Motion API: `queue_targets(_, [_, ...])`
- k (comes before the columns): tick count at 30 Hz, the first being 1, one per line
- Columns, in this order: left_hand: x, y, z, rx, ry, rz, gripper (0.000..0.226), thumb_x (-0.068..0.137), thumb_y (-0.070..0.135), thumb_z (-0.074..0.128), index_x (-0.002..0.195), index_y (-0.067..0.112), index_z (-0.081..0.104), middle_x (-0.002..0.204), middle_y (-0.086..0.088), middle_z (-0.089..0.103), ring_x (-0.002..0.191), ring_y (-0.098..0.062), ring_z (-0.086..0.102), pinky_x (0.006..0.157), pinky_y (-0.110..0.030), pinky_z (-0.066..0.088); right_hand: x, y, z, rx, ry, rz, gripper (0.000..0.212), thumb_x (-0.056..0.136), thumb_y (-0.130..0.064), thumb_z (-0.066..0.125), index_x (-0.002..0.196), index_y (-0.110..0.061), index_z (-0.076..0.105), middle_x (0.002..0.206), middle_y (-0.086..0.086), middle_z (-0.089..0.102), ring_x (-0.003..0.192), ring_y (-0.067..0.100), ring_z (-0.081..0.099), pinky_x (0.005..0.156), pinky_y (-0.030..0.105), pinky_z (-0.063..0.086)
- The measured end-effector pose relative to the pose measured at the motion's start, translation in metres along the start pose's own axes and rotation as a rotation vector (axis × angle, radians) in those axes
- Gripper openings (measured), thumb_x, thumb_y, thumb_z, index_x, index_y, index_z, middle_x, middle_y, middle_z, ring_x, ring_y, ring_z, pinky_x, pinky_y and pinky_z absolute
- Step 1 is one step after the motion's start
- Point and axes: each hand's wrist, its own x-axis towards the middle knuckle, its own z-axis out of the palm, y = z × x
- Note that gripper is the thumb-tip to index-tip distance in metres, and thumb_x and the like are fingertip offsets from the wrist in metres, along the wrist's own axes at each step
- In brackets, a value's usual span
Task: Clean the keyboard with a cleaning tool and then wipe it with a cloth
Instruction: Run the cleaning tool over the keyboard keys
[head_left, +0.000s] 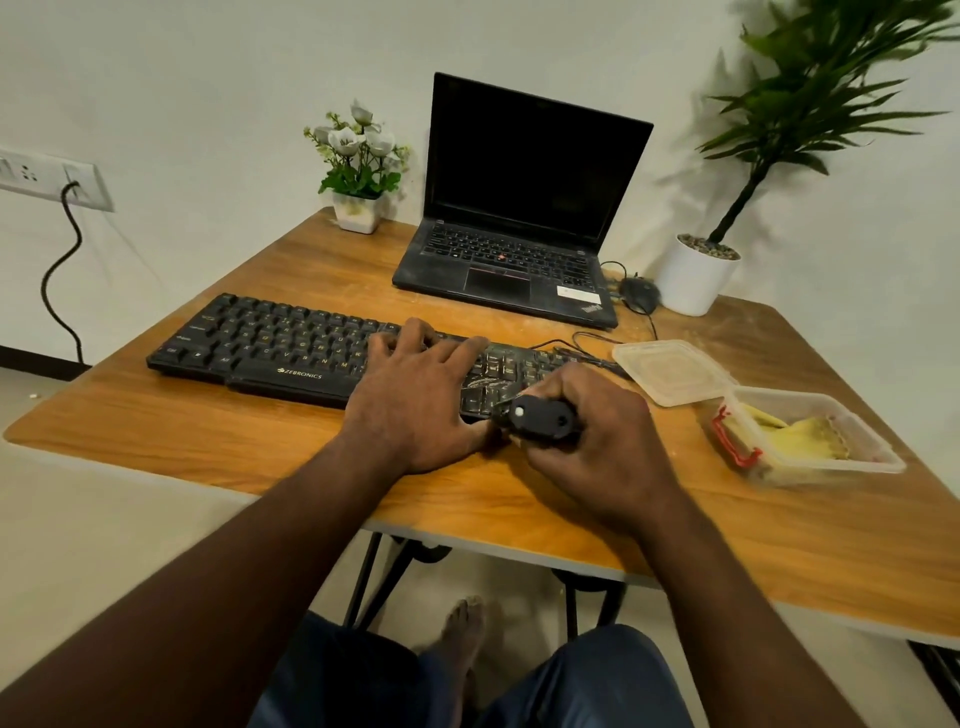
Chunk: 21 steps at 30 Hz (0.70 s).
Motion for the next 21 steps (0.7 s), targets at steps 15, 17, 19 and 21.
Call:
queue_targets(15, [-0.001, 0.001, -0.003, -0.009, -0.006, 0.004, 0.099, 0.079, 0.093, 0.025, 0.157, 0.031, 0.027, 0.142, 0.006, 0.057, 0.13, -0.021, 0.033, 0.102, -0.049, 0.032, -0.01, -0.015, 0.0, -0.015, 0.044, 0.126, 0.032, 0.079, -0.028, 0.085, 0.098, -0.025, 0.059, 0.094, -0.009, 0.062, 0.081, 0.008, 0.06, 0.065, 0.031, 0.056])
queue_targets(17, [-0.001, 0.001, -0.004, -0.003, -0.007, -0.001, 0.099, 0.079, 0.095, 0.025, 0.157, 0.033, 0.027, 0.143, 0.006, 0.056, 0.13, -0.021, 0.034, 0.102, -0.049, 0.031, -0.016, -0.006, -0.014, 0.014, 0.042, 0.216, 0.034, 0.079, -0.029, 0.085, 0.099, -0.029, 0.058, 0.096, -0.013, 0.062, 0.086, 0.003, 0.061, 0.067, 0.019, 0.054])
queue_targets(19, [-0.001, 0.001, -0.004, 0.005, -0.014, -0.001, 0.101, 0.079, 0.097, 0.025, 0.157, 0.033, 0.026, 0.145, 0.007, 0.055, 0.131, -0.021, 0.033, 0.104, -0.049, 0.031, -0.027, 0.008, -0.034, 0.017, 0.04, 0.329, 0.036, 0.077, -0.03, 0.085, 0.097, -0.035, 0.055, 0.096, -0.017, 0.062, 0.088, -0.001, 0.061, 0.065, 0.014, 0.051])
queue_targets(21, [0.0, 0.001, -0.005, 0.003, -0.019, 0.001, 0.101, 0.079, 0.097, 0.025, 0.158, 0.033, 0.026, 0.146, 0.007, 0.054, 0.132, -0.021, 0.032, 0.105, -0.049, 0.031, -0.032, 0.018, -0.048, -0.04, 0.088, 0.387, 0.037, 0.076, -0.027, 0.087, 0.096, -0.031, 0.057, 0.093, -0.015, 0.065, 0.084, 0.0, 0.061, 0.061, 0.014, 0.046])
